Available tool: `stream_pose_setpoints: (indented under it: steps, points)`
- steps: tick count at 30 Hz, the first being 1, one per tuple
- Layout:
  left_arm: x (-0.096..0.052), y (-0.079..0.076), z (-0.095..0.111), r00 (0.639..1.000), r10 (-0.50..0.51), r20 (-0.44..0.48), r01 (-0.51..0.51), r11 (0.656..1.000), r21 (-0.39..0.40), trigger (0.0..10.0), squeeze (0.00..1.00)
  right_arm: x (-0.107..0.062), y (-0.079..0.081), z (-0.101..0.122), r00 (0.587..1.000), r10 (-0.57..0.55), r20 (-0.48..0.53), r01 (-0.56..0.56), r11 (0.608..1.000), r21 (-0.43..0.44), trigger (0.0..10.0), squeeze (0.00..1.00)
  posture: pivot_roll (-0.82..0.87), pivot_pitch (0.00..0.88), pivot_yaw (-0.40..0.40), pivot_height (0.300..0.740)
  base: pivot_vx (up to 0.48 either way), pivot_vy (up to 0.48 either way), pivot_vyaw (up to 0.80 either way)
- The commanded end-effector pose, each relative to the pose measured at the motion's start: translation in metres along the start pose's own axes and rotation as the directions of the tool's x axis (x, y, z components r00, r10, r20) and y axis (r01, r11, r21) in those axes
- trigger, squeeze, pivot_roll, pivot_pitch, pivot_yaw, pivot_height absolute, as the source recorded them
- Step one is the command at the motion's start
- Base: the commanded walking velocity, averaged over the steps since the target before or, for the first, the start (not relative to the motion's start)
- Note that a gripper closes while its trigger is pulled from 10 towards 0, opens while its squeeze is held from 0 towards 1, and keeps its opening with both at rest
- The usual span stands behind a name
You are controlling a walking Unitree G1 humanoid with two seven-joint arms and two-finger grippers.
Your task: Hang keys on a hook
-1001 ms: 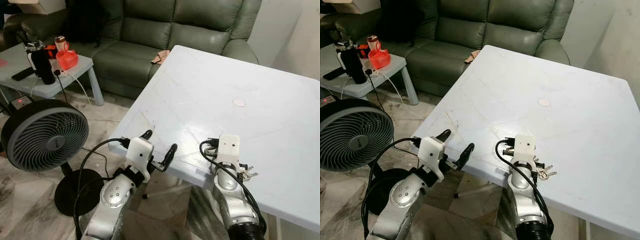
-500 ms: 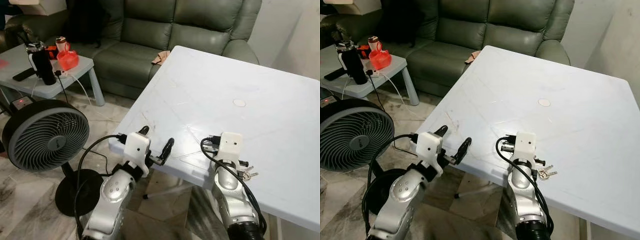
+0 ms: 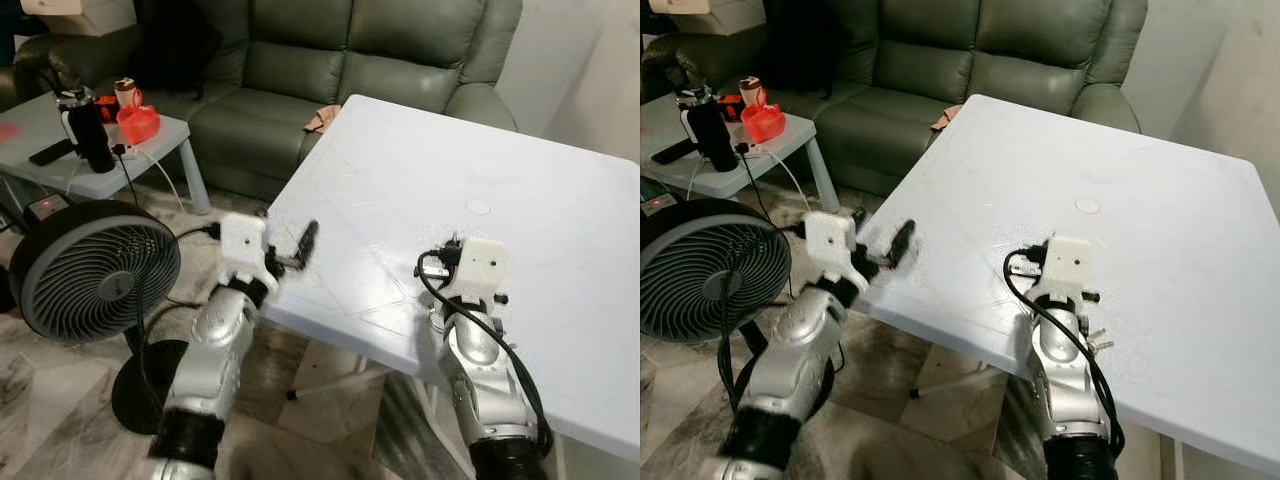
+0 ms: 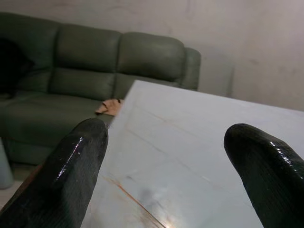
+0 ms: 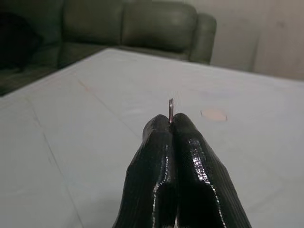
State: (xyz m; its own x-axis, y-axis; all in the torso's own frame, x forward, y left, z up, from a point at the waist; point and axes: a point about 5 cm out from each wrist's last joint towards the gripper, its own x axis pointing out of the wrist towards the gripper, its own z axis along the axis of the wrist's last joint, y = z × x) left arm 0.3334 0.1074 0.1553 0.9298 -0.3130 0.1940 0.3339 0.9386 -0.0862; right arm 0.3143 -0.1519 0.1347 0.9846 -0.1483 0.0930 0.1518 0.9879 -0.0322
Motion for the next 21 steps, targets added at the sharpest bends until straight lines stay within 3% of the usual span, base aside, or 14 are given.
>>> stream_pose_setpoints:
  steps: [1, 6, 7, 8, 9, 13, 14, 19, 21]
  points:
    - [0.002, 0.009, -0.001, 0.999, 0.043, -0.009, -0.043, 0.999, -0.005, 10.0, 0.00, -0.002, -0.004, 0.002, 1.000, 0.012, 0.014, -0.011, 1.000, -0.015, 0.0, 0.00, 0.05, 0.000, -0.061, 0.740, 0.000, 0.000, 0.00]
    - [-0.001, 0.020, -0.001, 0.997, 0.076, -0.007, -0.076, 0.997, -0.003, 10.0, 0.00, -0.004, -0.013, 0.003, 1.000, 0.002, 0.004, -0.002, 1.000, -0.001, 0.0, 0.00, 0.04, 0.000, -0.052, 0.740, 0.000, 0.000, 0.00]
    - [-0.003, 0.023, -0.003, 0.997, 0.080, -0.010, -0.080, 0.997, -0.005, 10.0, 0.00, -0.007, -0.016, 0.005, 1.000, 0.004, 0.021, -0.004, 1.000, 0.021, 8.0, 0.00, 0.04, 0.000, -0.052, 0.740, 0.000, 0.000, 0.00]
    - [-0.005, 0.024, -0.005, 0.997, 0.077, -0.015, -0.077, 0.997, -0.018, 10.0, 0.00, -0.010, -0.017, 0.007, 0.998, 0.030, 0.049, -0.032, 0.999, 0.029, 10.0, 0.00, 0.02, 0.000, -0.035, 0.740, 0.000, 0.000, 0.00]
    - [-0.007, 0.024, -0.006, 0.997, 0.074, -0.018, -0.074, 0.997, -0.028, 10.0, 0.00, -0.012, -0.017, 0.009, 0.996, 0.050, 0.068, -0.052, 0.998, 0.032, 10.0, 0.00, 0.02, 0.000, -0.035, 0.740, 0.000, 0.000, 0.00]
    - [-0.011, 0.030, -0.013, 0.996, 0.084, -0.041, -0.084, 0.996, -0.012, 10.0, 0.00, -0.027, -0.016, 0.008, 0.970, 0.203, 0.133, -0.225, 0.957, 0.183, 10.0, 0.00, 0.01, 0.000, -0.030, 0.740, 0.000, 0.000, 0.00]
    - [-0.010, 0.033, -0.015, 0.993, 0.100, -0.056, -0.100, 0.995, 0.004, 10.0, 0.00, -0.030, -0.018, 0.008, 0.967, 0.205, 0.154, -0.226, 0.964, 0.138, 10.0, 0.00, 0.01, 0.000, -0.030, 0.740, 0.000, 0.000, 0.00]
    - [-0.004, 0.038, -0.011, 0.991, 0.122, -0.058, -0.123, 0.992, -0.019, 10.0, 0.00, -0.029, -0.018, -0.007, 0.985, 0.168, 0.046, -0.173, 0.975, 0.137, 10.0, 0.00, 0.02, 0.000, -0.030, 0.740, 0.000, 0.000, 0.00]
    - [0.000, 0.040, -0.009, 0.991, 0.121, -0.059, -0.123, 0.992, -0.035, 10.0, 0.00, -0.026, -0.017, -0.006, 0.986, 0.161, 0.039, -0.165, 0.973, 0.158, 10.0, 0.00, 0.01, 0.000, -0.021, 0.740, 0.000, 0.000, -0.74]
